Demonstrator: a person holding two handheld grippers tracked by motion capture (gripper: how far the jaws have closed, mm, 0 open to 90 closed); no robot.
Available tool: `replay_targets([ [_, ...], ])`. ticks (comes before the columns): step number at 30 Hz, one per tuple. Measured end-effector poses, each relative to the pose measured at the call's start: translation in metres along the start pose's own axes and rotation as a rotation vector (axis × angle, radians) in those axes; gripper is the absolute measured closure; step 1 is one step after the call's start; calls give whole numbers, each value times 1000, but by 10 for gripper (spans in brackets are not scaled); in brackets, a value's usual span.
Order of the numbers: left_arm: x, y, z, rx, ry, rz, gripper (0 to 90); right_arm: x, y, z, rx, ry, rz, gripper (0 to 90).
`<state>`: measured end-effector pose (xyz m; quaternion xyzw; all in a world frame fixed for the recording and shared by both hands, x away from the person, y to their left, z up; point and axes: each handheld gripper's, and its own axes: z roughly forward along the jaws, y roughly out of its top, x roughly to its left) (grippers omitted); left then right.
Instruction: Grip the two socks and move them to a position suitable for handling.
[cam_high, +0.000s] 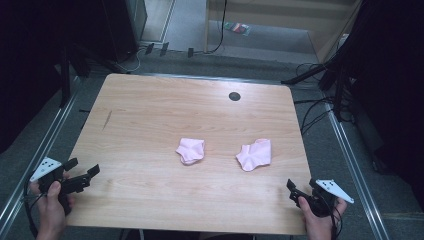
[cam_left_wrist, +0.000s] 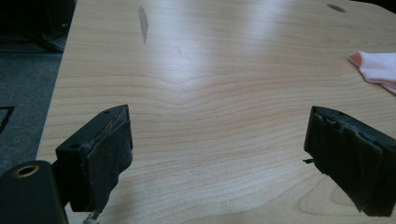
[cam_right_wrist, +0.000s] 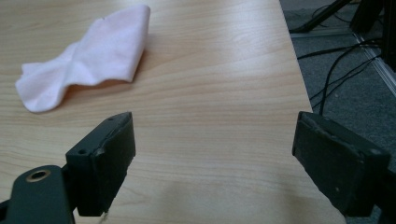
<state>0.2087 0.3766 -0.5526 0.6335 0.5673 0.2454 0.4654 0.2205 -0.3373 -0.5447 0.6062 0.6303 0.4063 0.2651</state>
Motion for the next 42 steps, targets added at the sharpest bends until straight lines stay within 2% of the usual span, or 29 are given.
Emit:
replay_targets([
  [4, -1, -1, -1, -2, -4, -2, 82, 5, 5, -2, -15, 14, 5, 132],
  [5, -1, -1, -1, 1, -5, -1, 82, 11, 8, -3, -18, 19, -2, 133],
  [7, -1, -1, -1, 1, -5, 0, 82, 14, 10, -2, -20, 24, -13, 132],
  [8, -1, -1, -1, -3, -1, 3, 82, 21, 14, -2, -21, 38, -24, 133],
  [9, -1, -1, -1, -3, -1, 3, 83, 21, 14, -2, -21, 38, -24, 133],
  [12, 0, -2, -3, -10, -8, -12, 83, 35, 26, 0, -27, 57, -18, 146],
  [13, 0, -2, -3, -10, -8, -12, 82, 35, 26, 0, -27, 57, -18, 146],
  [14, 1, -2, -4, -14, -13, -22, 82, 43, 31, 4, -7, 48, -7, 164],
  [17, 1, -2, -4, -13, -15, -25, 82, 50, 35, 8, 2, 61, -4, 174],
  [19, 0, -2, -3, -3, -16, -19, 82, 61, 39, 13, 17, 86, -46, 188],
  [21, 0, -2, -3, 1, -15, -9, 83, 64, 40, 15, 20, 93, -51, 193],
  [22, -1, -2, -3, 0, -15, -8, 83, 69, 43, 18, 28, 115, -57, 210],
  [25, 0, -2, -3, 1, -16, -9, 83, 74, 45, 23, 36, 120, -60, 228],
  [28, 0, -2, -3, 1, -17, -8, 83, 84, 51, 35, 51, 122, -93, 241],
  [31, 0, -2, -3, 3, -17, -9, 83, 88, 52, 43, 65, 121, -106, 248],
  [32, 0, -2, -2, 5, -16, -12, 83, 94, 54, 54, 89, 130, -133, 258],
  [35, 1, -1, -2, 11, -19, -17, 83, 97, 55, 63, 103, 140, -152, 310],
  [36, 1, -1, -2, 11, -18, -18, 83, 100, 56, 75, 129, 164, -165, 320],
  [37, 1, -1, -2, 9, -18, -20, 83, 102, 57, 81, 139, 151, -173, 321],
  [39, 1, -1, -2, 9, -18, -21, 83, 103, 57, 86, 145, 137, -178, 318],
  [40, 1, -1, -1, 10, -14, -25, 83, 104, 58, 95, 143, 106, -171, 318],
  [42, 1, -1, -1, 10, -10, -28, 83, 103, 59, 101, 113, 116, -152, 314],
])
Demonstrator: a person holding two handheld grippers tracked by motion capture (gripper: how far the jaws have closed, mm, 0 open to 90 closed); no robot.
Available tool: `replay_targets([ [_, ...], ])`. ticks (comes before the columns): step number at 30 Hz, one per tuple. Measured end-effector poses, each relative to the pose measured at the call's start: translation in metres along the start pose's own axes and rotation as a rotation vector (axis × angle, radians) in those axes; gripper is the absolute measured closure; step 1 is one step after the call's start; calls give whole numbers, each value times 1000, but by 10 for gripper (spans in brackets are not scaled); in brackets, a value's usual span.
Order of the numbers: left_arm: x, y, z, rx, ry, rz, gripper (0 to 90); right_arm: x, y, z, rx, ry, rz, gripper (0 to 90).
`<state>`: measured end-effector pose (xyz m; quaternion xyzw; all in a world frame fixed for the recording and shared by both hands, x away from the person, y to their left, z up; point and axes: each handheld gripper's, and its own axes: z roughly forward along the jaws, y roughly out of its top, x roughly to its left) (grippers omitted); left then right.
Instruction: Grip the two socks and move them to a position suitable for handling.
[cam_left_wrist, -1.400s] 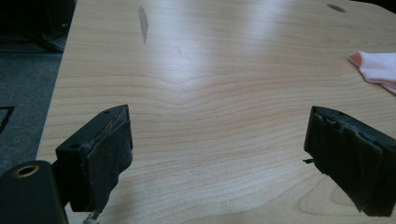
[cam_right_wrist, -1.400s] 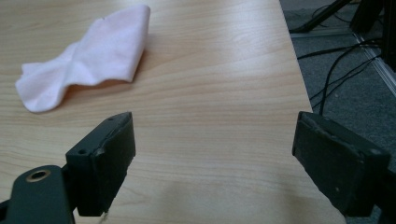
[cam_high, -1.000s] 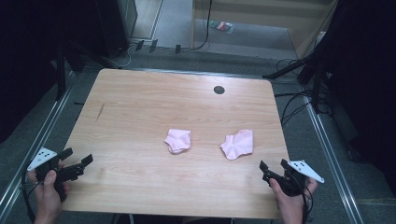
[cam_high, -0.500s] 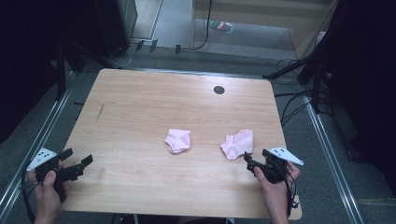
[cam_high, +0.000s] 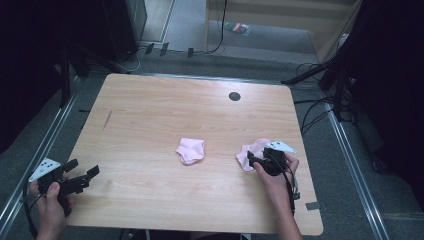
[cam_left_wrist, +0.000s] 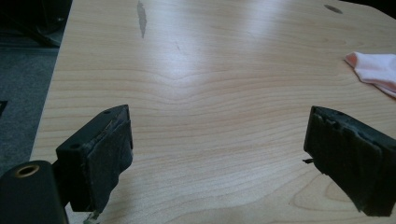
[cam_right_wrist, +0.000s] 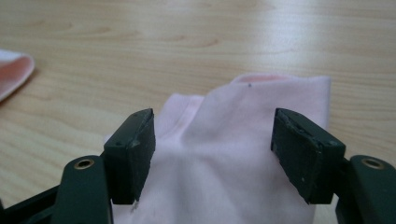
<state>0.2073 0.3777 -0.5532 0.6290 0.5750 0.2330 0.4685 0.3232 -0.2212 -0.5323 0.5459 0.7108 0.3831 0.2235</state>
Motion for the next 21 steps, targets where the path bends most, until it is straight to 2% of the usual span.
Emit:
replay_targets([
  [1, 0, 0, 0, 0, 0, 0, 83, 0, 0, 0, 0, 0, 0, 314],
  [2, 0, 0, 0, 5, 2, 2, 83, 0, 0, 6, -4, -38, -6, 322],
  [3, 0, 0, 0, 5, 2, 2, 83, 0, 0, 6, -4, -38, -6, 322],
  [5, 0, 0, 0, 5, 2, 5, 83, 0, -3, 13, 23, -61, -11, 313],
  [6, 0, 0, 0, 4, 2, 4, 83, 0, -6, 18, 39, -97, -27, 314],
  [11, 0, 0, 0, 0, 1, -5, 83, 2, -7, 19, 35, -123, -32, 334],
  [17, 2, 0, -1, 0, -2, -21, 88, 0, -9, 17, 34, -123, -36, 391],
  [19, 2, 0, -1, -1, -5, -22, 88, -1, -9, 16, 25, -132, -30, 474],
  [20, 2, 0, -1, -3, -4, -27, 88, -2, -11, 14, 14, -151, -28, 582],
  [21, 2, 0, -1, -6, -4, -29, 88, -2, -11, 12, 14, -150, -34, 628],
])
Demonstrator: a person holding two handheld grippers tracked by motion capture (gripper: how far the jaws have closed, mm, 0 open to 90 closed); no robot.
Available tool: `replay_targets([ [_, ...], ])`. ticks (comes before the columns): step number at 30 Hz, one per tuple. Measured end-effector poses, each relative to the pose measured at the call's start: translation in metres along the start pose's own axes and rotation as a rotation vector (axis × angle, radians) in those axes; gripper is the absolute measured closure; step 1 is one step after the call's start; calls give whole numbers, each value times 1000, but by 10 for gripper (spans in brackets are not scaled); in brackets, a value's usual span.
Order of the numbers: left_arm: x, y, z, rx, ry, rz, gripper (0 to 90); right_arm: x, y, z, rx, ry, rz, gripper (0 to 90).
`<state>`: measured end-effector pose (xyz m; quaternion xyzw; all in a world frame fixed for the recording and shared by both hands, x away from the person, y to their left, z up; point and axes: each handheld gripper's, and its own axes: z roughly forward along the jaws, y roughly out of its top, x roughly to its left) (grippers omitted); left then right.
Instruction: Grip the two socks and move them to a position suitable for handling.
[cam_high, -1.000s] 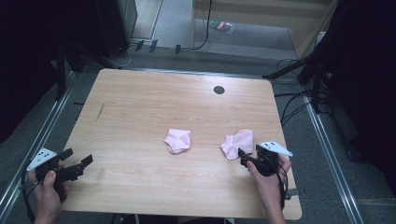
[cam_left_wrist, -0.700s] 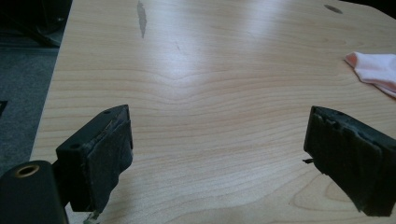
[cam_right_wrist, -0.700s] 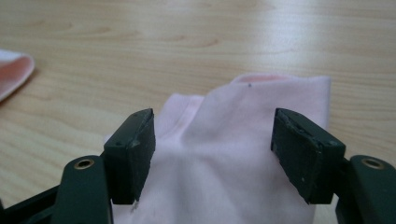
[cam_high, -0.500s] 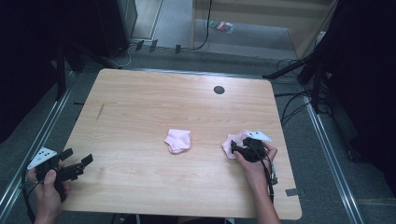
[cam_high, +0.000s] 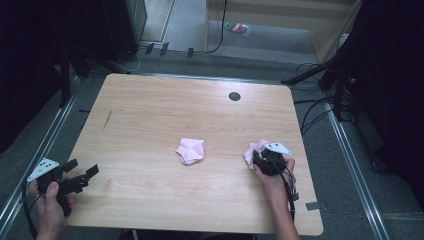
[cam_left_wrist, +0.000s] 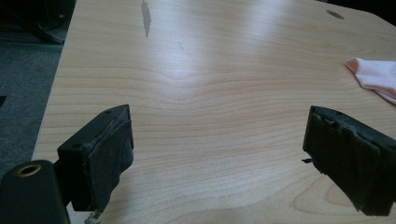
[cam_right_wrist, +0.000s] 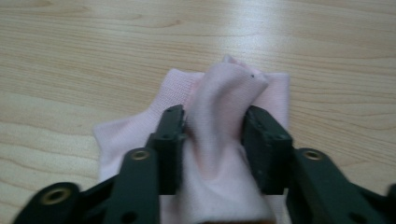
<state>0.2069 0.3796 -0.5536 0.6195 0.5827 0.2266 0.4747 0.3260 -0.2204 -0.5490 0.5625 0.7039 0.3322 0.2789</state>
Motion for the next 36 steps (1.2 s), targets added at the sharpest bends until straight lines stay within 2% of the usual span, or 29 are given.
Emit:
replay_targets([
  [1, 0, 0, 0, 1, 1, 0, 88, -1, 0, -1, -2, -1, -2, 674],
  [2, 0, 0, 0, 1, 1, 0, 88, -1, 0, -1, -2, -1, -2, 674],
  [3, 0, 0, 0, 1, 0, 0, 88, -2, -1, -1, -4, -20, 10, 774],
  [5, -1, 0, 0, 2, 1, 4, 88, -4, -1, -1, -6, -27, 24, 820],
  [10, 1, 0, 0, -4, 1, -4, 88, -8, -1, -2, -15, -4, 52, 837],
  [12, 1, 0, 0, -6, 3, -6, 88, -9, -3, -10, -53, 9, 81, 840],
  [14, 1, 0, 0, -7, 8, -5, 88, -9, -2, -14, -66, 23, 91, 840],
  [17, -2, 1, 1, -4, 34, 21, 88, 1, 4, -35, -116, 58, 78, 840],
  [18, -2, 1, 1, -4, 34, 21, 88, 1, 4, -35, -116, 58, 78, 840],
  [19, -3, 1, 0, -3, 37, 28, 88, 7, 7, -45, -126, 94, 80, 839],
  [21, -4, 2, -1, -2, 38, 32, 88, 11, 9, -50, -127, 106, 76, 840],
  [22, -4, 3, -1, -6, 38, 30, 88, 15, 9, -55, -137, 110, 71, 839],
  [23, -6, 6, -3, -16, 24, 8, 88, 23, 11, -64, -149, 145, 73, 839],
  [24, -6, 6, -3, -16, 24, 8, 88, 23, 11, -64, -149, 145, 73, 839],
  [29, -29, 13, -3, -29, -5, 45, 88, 45, 12, -85, -160, 224, 74, 838],
  [33, -48, 16, 1, -27, -33, 75, 88, 64, 9, -95, -150, 266, 62, 837],
  [34, -48, 16, 1, -27, -33, 75, 88, 64, 9, -95, -150, 266, 62, 837],
  [35, -59, 17, 3, -26, -53, 82, 88, 74, 7, -98, -148, 283, 44, 837],
  [36, -59, 17, 3, -26, -53, 82, 87, 74, 7, -98, -148, 283, 44, 837],
])
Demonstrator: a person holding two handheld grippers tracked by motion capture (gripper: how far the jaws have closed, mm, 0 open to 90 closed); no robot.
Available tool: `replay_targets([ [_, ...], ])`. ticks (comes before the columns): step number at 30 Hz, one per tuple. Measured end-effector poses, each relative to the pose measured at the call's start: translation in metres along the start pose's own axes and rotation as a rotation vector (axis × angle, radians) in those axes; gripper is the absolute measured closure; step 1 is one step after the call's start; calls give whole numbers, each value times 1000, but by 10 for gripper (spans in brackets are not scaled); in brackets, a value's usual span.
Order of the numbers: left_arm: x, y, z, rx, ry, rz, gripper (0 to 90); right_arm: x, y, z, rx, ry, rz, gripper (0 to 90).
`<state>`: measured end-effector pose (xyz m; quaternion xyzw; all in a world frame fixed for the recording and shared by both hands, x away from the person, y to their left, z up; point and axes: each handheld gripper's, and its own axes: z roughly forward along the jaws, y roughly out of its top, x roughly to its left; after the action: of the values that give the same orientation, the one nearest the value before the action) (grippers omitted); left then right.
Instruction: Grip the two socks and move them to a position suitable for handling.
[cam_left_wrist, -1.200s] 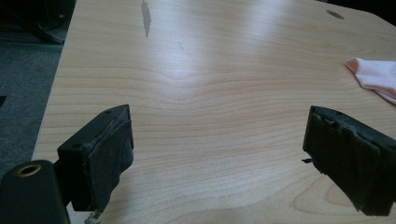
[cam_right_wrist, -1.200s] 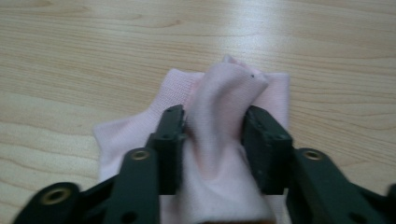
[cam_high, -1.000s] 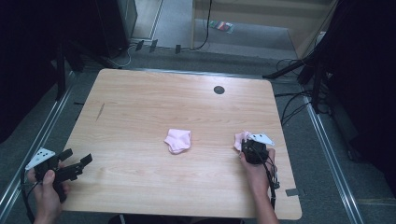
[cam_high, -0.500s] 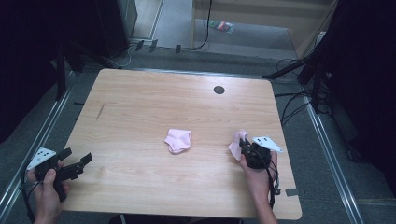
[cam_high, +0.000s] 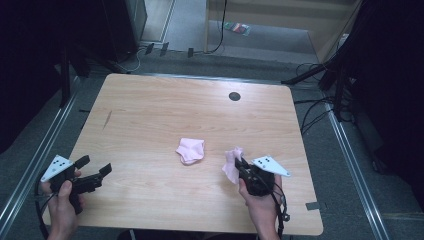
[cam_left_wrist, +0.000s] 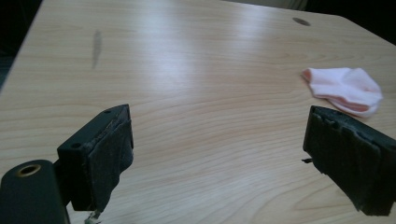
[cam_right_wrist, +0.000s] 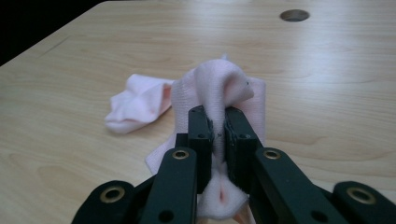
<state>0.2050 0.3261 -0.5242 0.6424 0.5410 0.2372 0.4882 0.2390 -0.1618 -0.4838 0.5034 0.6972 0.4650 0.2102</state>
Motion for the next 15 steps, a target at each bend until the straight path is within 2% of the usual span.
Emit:
replay_targets([
  [2, -10, 2, 2, -3, -20, 12, 87, 16, -4, 1, 13, 30, -18, 836],
  [3, -22, 4, 5, 0, -39, 30, 87, 22, -6, 2, 20, 38, -23, 836],
  [4, -27, 4, 6, 2, -49, 38, 87, 29, -7, 3, 28, 46, -32, 835],
  [5, -27, 4, 6, 2, -49, 38, 87, 34, -9, 4, 34, 55, -33, 835],
  [7, -36, 5, 8, -2, -60, 48, 87, 38, -10, 5, 39, 60, -34, 835],
  [8, -39, 5, 9, -2, -65, 52, 87, 49, -15, 9, 58, 77, -54, 834],
  [10, -51, 4, 12, 1, -79, 67, 87, 59, -20, 14, 74, 96, -58, 833],
  [12, -53, 4, 14, 5, -86, 72, 87, 64, -22, 16, 84, 100, -54, 832],
  [13, -59, 3, 16, 13, -95, 81, 87, 73, -28, 21, 99, 99, -67, 831],
  [15, -65, 1, 19, 19, -112, 82, 87, 80, -32, 25, 115, 111, -74, 831],
])
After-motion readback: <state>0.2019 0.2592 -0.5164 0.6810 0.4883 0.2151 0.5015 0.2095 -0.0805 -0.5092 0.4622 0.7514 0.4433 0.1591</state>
